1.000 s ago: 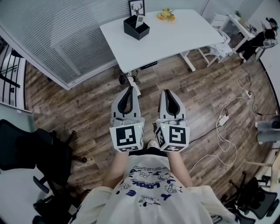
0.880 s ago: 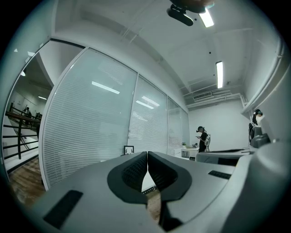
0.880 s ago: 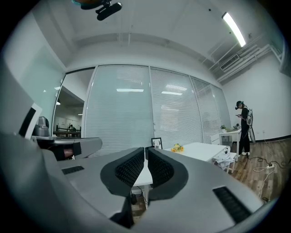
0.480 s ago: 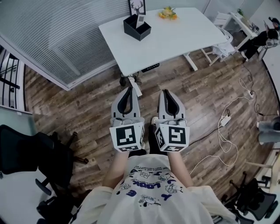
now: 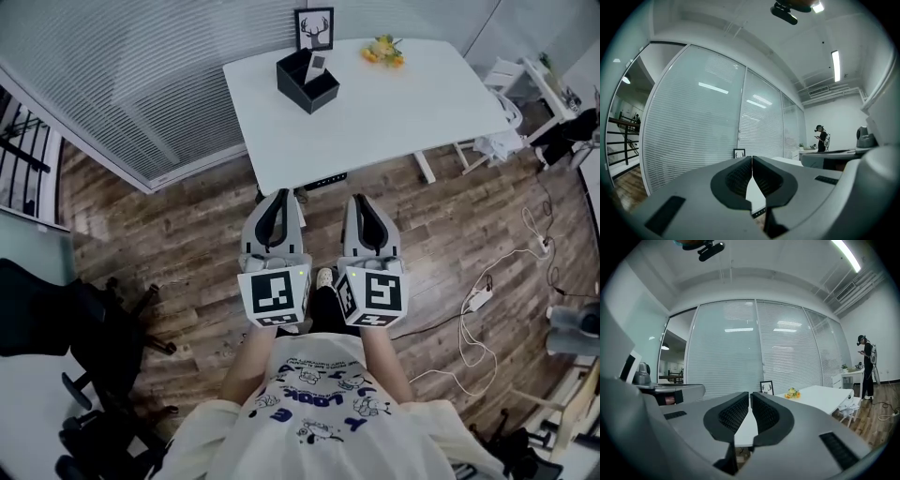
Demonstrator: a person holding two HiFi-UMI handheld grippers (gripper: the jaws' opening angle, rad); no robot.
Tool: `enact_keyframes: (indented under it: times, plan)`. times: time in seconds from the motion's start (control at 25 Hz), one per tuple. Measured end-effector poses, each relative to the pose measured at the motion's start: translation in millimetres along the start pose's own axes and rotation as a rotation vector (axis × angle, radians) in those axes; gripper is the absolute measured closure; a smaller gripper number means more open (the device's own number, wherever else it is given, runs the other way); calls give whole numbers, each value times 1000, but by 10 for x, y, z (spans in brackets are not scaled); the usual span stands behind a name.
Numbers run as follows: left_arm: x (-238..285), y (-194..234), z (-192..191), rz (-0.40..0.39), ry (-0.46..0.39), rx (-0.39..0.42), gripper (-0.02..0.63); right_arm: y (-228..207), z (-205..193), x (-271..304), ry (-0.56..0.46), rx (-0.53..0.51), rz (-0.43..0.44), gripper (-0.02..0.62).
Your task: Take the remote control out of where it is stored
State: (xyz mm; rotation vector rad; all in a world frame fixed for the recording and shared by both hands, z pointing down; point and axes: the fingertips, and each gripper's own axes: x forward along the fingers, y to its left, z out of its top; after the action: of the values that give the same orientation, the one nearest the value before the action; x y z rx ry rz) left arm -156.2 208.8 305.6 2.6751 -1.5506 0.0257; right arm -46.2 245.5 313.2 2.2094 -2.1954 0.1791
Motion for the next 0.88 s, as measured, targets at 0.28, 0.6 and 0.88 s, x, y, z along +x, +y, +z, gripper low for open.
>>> enact_keyframes:
  times: [0.28, 0.6, 0.88]
  plan:
    - [845, -195, 53, 66, -1, -15, 591, -581, 205, 683, -5, -19, 78, 549]
    - [1395, -352, -80, 89, 43, -18, 591, -1071, 147, 1137, 21, 7, 101, 549]
    - [1876, -191, -197, 98, 73, -33, 589, -1209, 62, 1593, 51, 24, 111, 549]
